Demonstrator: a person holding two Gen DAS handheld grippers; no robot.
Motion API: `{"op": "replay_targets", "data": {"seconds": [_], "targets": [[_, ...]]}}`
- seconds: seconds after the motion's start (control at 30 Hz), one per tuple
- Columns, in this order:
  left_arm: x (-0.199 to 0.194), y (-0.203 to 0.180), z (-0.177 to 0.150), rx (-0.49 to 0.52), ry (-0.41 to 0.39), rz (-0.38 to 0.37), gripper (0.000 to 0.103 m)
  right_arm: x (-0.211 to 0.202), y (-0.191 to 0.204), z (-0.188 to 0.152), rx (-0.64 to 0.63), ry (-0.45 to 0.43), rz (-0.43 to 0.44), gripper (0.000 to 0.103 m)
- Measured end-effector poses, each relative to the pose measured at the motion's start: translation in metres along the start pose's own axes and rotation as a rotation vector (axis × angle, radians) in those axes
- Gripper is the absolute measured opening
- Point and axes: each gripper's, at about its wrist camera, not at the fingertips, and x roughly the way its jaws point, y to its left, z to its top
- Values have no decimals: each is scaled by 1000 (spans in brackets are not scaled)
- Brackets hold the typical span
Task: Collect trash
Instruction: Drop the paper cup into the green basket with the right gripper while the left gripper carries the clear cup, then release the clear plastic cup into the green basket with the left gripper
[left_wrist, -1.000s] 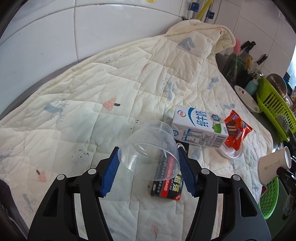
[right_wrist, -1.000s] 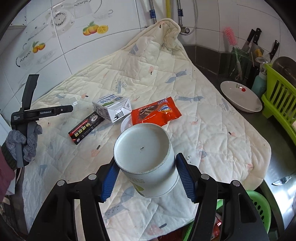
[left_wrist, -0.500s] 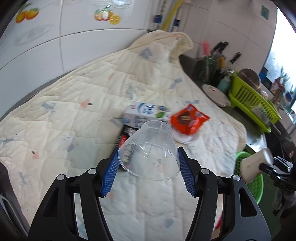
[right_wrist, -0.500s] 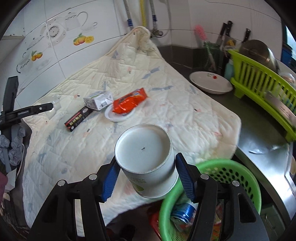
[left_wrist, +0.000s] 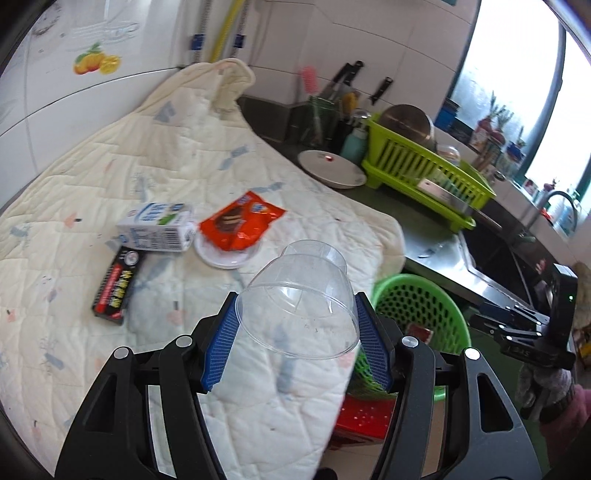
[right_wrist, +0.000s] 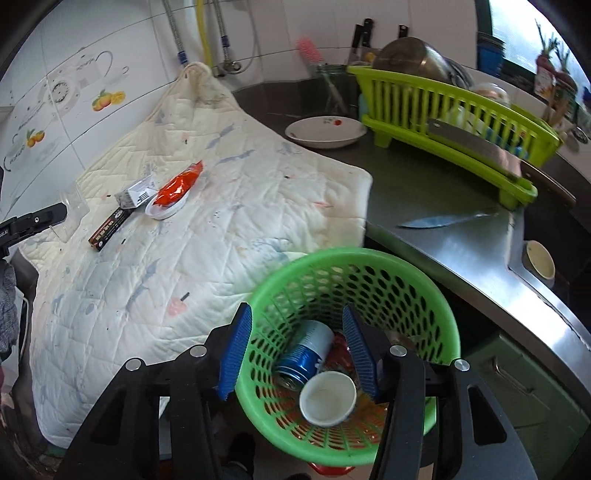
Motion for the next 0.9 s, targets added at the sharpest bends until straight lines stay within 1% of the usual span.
{"op": "replay_targets", "data": {"seconds": [0.2, 0.3, 0.37, 0.4, 0.43, 0.6, 0.73, 0.9], "targets": [[20, -42, -5, 54, 43, -64, 61, -21, -15, -13, 36, -23, -33, 51], [32, -65, -8, 86, 70, -93, 61, -28, -22, -19, 56, -25, -47, 56], [41, -79, -10, 106, 89, -111, 61, -32, -26, -24, 65, -26, -56, 56], [45, -86, -11, 115, 98, -119, 61, -34, -28, -27, 71, -27, -61, 58], [51, -95, -13, 126, 110, -130, 61, -37, -29, -30, 76, -29, -69, 63], [74, -125, -18, 163, 156, -153, 61, -47, -34, -42, 89, -39, -91, 69], [91, -146, -21, 184, 186, -169, 62, -54, -39, -49, 103, -45, -100, 71], [110, -168, -25, 208, 226, -178, 64, -63, -47, -57, 123, -51, -104, 72]]}}
